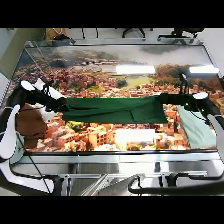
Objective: Fold the shirts.
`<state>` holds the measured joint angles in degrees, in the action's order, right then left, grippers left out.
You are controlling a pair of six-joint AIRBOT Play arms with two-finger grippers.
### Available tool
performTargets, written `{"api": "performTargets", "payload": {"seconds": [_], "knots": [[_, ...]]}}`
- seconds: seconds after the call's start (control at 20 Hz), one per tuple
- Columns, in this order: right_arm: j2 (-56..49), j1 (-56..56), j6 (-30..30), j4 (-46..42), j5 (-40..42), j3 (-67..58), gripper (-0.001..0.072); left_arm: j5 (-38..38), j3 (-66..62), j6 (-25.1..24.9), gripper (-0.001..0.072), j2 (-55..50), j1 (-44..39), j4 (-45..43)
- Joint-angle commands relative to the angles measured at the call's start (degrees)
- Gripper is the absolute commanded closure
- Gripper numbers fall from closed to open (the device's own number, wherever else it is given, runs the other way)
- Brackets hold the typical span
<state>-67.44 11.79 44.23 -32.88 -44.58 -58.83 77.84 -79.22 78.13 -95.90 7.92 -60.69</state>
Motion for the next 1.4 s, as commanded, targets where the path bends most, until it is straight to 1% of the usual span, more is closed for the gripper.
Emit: {"api": "performTargets", "payload": {"seconds": [0.0,0.2,0.25,0.3,0.35,0.4,0.45,0.5,0.55,0.65,0.75,0.85,1.0,1.1,1.15,1.2,1.25,1.3,1.35], "knots": [[-8.28,-0.35,-1.42,0.31,4.04,-3.19,0.0697,0.02,-7.17,1.51,0.0691,-7.54,-0.02,0.35],[-10.08,-0.22,-1.44,-0.35,5.55,-3.21,0.0695,0.04,-8.98,2.47,0.0687,-11.89,0.00,0.22],[-9.66,-0.22,-1.44,-0.48,5.55,-3.21,0.0613,0.26,-8.98,2.51,0.0685,-12.22,0.00,0.28],[-8.83,0.00,-1.42,-0.92,5.07,-3.39,0.0395,0.90,-9.01,2.49,0.0478,-12.20,0.00,0.26],[-7.43,0.63,-1.42,-1.36,3.21,-3.80,0.0294,1.49,-9.03,2.54,0.0050,-11.96,-0.02,0.35],[-5.66,1.73,-1.38,-2.25,1.03,-4.28,0.0280,1.99,-9.03,2.93,0.0016,-11.37,0.09,0.33],[-4.02,3.17,-1.25,-3.15,-0.76,-4.46,0.0191,2.21,-9.01,2.93,0.0016,-10.43,0.28,0.35],[-2.73,5.11,0.33,-4.24,-2.10,-4.46,0.0104,2.08,-9.01,2.86,0.0016,-9.16,0.48,0.33],[-2.40,7.17,2.16,-4.92,-4.17,-4.46,0.0104,1.75,-9.01,2.86,0.0016,-7.61,0.87,0.35],[-3.82,11.13,3.91,-4.85,-11.23,-4.46,0.0103,1.33,-9.01,2.91,0.0016,-4.66,1.68,0.33],[-6.91,12.66,3.96,-4.48,-16.74,-4.46,0.0103,1.88,-8.94,2.99,0.0016,-1.97,3.02,0.28],[-10.29,12.26,3.43,-4.15,-18.53,-4.46,0.0103,3.58,-8.94,3.58,0.0017,-0.11,4.22,0.63],[-15.06,11.26,-1.70,3.52,-22.75,-4.46,0.0104,4.02,-8.96,3.63,0.0017,2.47,4.09,0.92],[-16.39,10.45,-3.19,5.92,-23.37,-4.46,0.0113,2.89,-8.96,3.61,0.0017,3.80,3.04,0.94],[-16.50,10.03,-3.76,6.21,-23.34,-4.50,0.0145,2.23,-8.96,3.61,0.0018,4.11,1.97,1.29],[-16.46,9.46,-3.78,6.16,-23.41,-4.68,0.0311,1.55,-8.94,3.61,0.0032,4.04,0.92,2.47],[-16.44,9.01,-3.80,6.14,-23.71,-5.27,0.0509,0.92,-8.94,3.61,0.0239,3.63,-0.68,3.39],[-16.39,8.70,-4.00,6.16,-25.05,-6.51,0.0656,0.39,-8.96,3.56,0.0552,2.89,-2.58,4.52],[-16.11,8.41,-3.91,6.14,-26.91,-8.26,0.0696,-0.42,-8.96,3.39,0.0690,2.03,-4.59,6.08]]}}
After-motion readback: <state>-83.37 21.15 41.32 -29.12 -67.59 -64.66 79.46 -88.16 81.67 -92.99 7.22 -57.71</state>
